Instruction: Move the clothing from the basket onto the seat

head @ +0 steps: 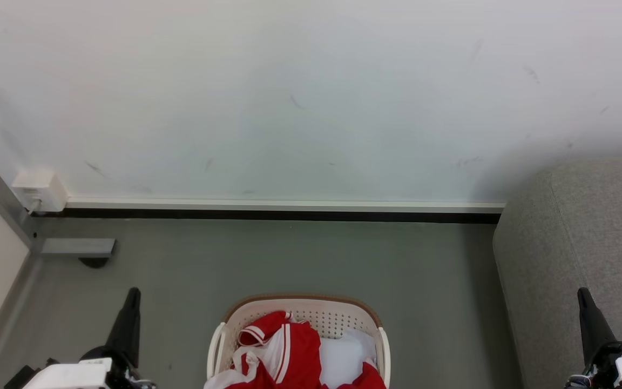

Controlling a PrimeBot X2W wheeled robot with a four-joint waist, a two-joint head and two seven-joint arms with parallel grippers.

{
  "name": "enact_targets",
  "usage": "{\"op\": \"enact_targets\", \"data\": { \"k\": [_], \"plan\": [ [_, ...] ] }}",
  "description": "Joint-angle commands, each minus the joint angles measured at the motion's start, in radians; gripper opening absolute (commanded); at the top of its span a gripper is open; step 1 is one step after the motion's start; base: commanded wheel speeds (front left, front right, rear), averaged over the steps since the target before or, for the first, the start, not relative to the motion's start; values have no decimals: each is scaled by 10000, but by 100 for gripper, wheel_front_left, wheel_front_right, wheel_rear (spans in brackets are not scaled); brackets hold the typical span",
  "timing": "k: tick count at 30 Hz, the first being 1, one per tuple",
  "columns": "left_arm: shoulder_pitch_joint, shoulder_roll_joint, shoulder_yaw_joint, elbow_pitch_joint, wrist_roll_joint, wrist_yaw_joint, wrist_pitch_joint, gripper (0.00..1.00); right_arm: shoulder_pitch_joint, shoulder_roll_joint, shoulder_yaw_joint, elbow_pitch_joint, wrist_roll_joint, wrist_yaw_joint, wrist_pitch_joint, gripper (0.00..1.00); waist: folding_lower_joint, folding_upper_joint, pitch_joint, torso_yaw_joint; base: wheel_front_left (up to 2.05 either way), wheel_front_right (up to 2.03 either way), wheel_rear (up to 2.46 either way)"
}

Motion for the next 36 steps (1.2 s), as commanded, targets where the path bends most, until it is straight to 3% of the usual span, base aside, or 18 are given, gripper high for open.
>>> {"op": "enact_targets", "data": {
  "k": [1, 36],
  "plan": [
    [-73, 29, 13, -37, -137, -72, 31, 0, -138, -76, -42, -51, 20, -27, 22, 0, 0, 0, 0, 0, 0, 0, 0],
    [-73, 29, 13, -38, -137, -72, 31, 0, -138, -76, -42, -51, 20, -27, 21, 0, 0, 0, 0, 0, 0, 0, 0]
  ]
}}
